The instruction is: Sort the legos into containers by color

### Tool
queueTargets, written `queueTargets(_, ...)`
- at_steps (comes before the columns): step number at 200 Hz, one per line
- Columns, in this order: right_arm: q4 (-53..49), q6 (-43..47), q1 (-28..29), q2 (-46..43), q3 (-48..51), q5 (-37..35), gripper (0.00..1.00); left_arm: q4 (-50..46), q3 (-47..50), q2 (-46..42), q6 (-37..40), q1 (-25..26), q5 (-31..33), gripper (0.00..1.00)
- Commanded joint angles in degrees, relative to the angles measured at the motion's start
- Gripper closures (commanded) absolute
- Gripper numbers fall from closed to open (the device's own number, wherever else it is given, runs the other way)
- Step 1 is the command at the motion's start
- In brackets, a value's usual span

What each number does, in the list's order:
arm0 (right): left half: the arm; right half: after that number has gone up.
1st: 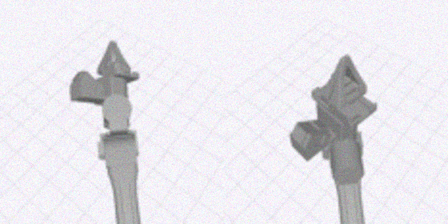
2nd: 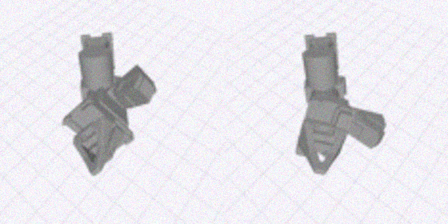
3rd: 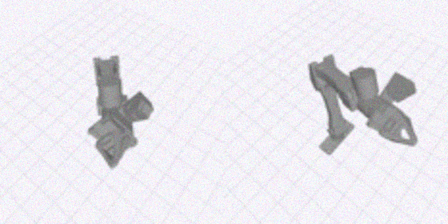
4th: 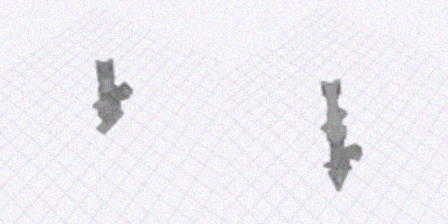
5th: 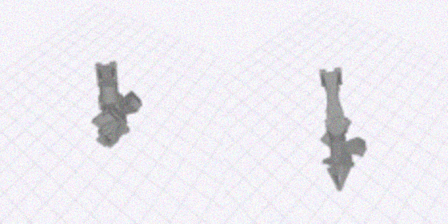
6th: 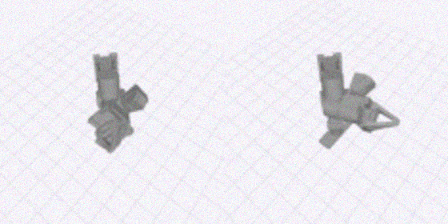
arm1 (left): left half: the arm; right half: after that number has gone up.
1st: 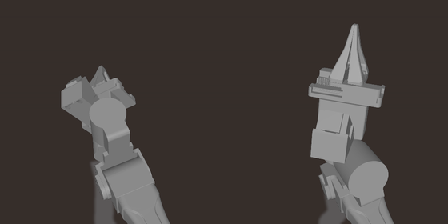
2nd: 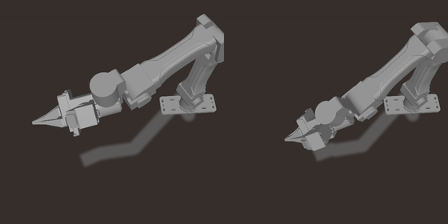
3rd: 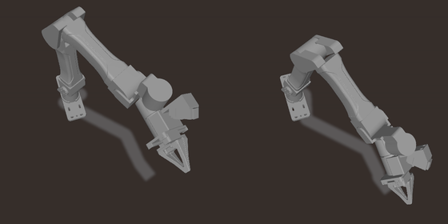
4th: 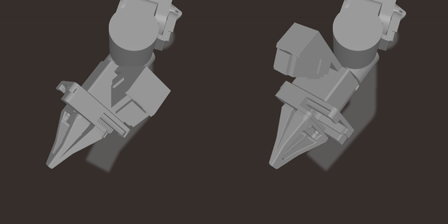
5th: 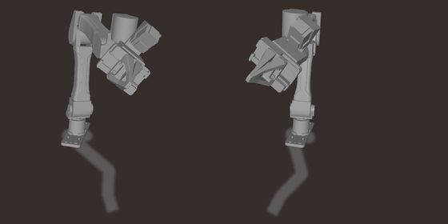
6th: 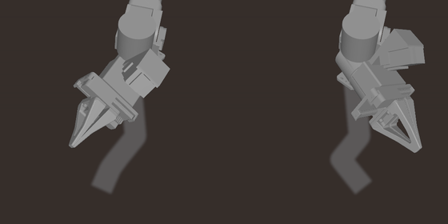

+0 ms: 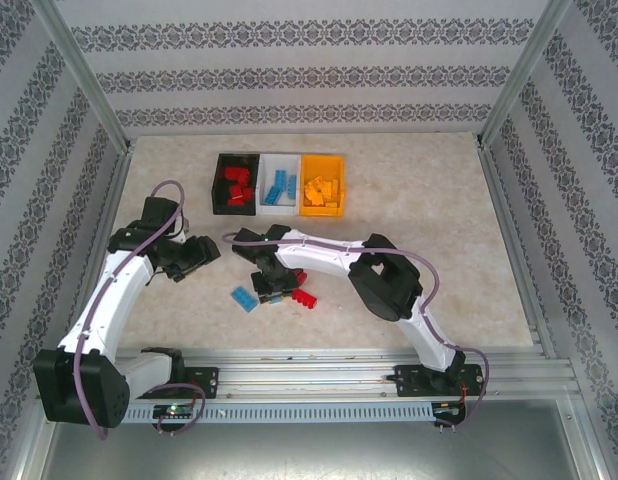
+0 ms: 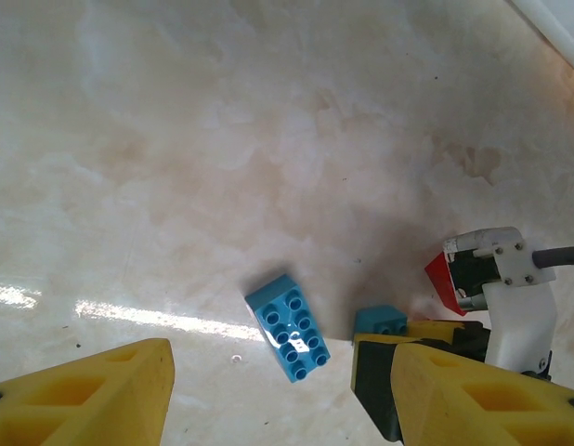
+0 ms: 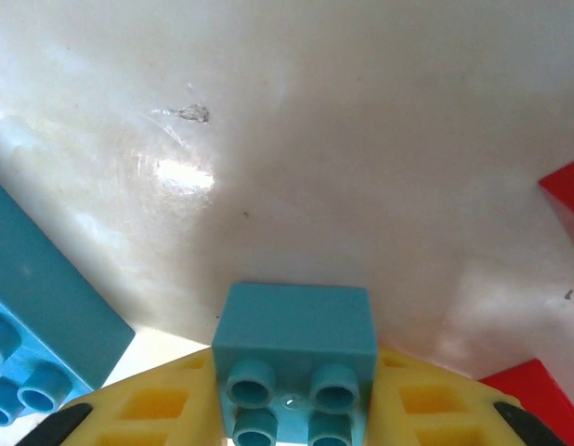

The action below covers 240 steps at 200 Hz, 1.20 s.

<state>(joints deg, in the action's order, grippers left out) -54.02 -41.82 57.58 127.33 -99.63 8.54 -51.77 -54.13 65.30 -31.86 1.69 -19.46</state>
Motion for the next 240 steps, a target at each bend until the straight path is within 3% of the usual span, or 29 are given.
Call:
queueTargets(1,-0.9,0.9,-1.0,-3.1,0.5,-1.9,0.72,1.4,-0.3,0.5,0.3,-0.5,-0.8,0.36)
queueTargets(36,3.3,0.1,-4.4,-9.6,2.5,2.3,0.72,1.8,0.0,0.5,-0.5,-0.5,-2.0,0.36)
queueTargets(81,12.4,-3.5,-13.5,-13.3,-0.7,10.7,0.72,4.0,4.1,-2.1,-6.2,-0.5,-7.3,0.34)
queueTargets(151,15.7,-8.1,-23.2,0.4,-20.1,15.4,0.72,5.1,9.9,-6.0,-12.5,-0.3,-11.4,0.28)
queueTargets(240,13.9,-9.6,-26.8,9.9,-33.7,16.5,0.72,2.7,10.0,-5.1,-10.9,-0.3,-11.4,0.25)
